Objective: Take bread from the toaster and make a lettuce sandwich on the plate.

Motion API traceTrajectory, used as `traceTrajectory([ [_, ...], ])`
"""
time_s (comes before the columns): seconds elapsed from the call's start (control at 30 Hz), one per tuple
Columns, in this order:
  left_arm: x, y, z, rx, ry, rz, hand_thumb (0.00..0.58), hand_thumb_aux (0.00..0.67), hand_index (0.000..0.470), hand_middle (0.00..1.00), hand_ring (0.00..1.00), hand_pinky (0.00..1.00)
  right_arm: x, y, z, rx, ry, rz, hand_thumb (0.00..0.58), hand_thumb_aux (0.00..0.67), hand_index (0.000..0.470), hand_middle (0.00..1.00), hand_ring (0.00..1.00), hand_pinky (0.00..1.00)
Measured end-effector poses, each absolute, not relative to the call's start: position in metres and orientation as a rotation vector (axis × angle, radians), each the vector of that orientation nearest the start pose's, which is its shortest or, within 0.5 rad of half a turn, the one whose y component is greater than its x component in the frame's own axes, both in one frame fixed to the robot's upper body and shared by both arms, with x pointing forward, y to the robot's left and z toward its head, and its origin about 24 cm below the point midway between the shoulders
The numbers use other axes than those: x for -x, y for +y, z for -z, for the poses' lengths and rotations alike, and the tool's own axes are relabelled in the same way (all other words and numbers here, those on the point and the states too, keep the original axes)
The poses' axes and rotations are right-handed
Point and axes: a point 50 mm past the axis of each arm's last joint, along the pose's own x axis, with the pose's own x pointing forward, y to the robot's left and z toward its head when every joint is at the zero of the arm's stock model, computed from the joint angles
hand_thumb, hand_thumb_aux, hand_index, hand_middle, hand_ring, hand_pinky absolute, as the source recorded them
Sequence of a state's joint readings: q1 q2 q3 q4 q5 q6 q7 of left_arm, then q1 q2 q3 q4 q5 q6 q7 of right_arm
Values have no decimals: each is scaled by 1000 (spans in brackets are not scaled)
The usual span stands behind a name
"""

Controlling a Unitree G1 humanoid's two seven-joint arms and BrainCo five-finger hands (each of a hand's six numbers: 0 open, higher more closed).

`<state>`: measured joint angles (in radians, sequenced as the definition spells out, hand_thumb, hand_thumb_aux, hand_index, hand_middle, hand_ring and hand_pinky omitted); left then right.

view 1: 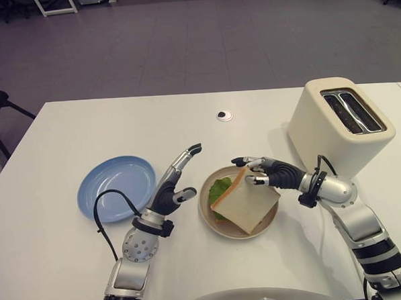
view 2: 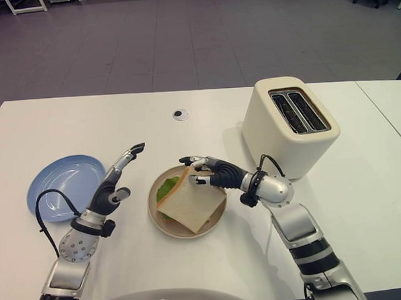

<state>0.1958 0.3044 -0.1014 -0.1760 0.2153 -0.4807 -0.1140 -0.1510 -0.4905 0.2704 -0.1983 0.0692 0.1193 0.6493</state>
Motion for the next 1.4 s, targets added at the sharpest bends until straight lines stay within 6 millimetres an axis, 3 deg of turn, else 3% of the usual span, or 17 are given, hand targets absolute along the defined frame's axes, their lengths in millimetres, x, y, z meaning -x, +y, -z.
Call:
traceTrajectory([
  [0.3, -198, 152, -76, -535, -429, 390, 0, 0, 0, 0, 0, 0, -265, -134, -81, 580, 7, -872, 580, 662, 464, 0, 0, 0],
  [0.37, -194, 150, -76, -628, -457, 442, 0, 0, 0, 0, 0, 0, -270, -136, -79, 594, 8, -855, 574, 604, 424, 0, 0, 0],
  [0.47, -187, 150, -74, -799, -496, 510, 0, 0, 0, 0, 0, 0, -273, -134, -74, 603, 9, -853, 577, 623, 437, 0, 0, 0],
  [0.63, -176, 139, -67, -1069, -564, 650, 0, 0, 0, 0, 0, 0, -272, -126, -67, 612, -13, -879, 573, 599, 420, 0, 0, 0],
  [0.87, -166, 120, -54, -1232, -610, 779, 0, 0, 0, 0, 0, 0, -271, -118, -62, 618, -37, -890, 576, 617, 433, 0, 0, 0],
  [1.0, -165, 116, -52, -1272, -622, 797, 0, 0, 0, 0, 0, 0, -274, -116, -60, 631, -49, -873, 572, 591, 415, 0, 0, 0],
  [1.03, -165, 115, -51, -1281, -621, 802, 0, 0, 0, 0, 0, 0, -275, -116, -58, 632, -44, -869, 527, 468, 328, 0, 0, 0],
  [1.07, -165, 114, -49, -1303, -621, 816, 0, 0, 0, 0, 0, 0, -275, -117, -54, 637, -23, -869, 251, 166, 116, 0, 0, 0],
  [1.1, -165, 113, -47, -1328, -626, 836, 0, 0, 0, 0, 0, 0, -275, -118, -51, 640, -9, -867, 0, 0, 0, 0, 0, 0],
  [1.3, -170, 113, -42, -1421, -612, 855, 0, 0, 0, 0, 0, 0, -276, -119, -52, 652, -24, -848, 0, 0, 0, 0, 0, 0],
  [1.4, -171, 113, -41, -1449, -599, 858, 0, 0, 0, 0, 0, 0, -282, -128, -72, 624, -127, -775, 0, 0, 0, 0, 0, 0],
])
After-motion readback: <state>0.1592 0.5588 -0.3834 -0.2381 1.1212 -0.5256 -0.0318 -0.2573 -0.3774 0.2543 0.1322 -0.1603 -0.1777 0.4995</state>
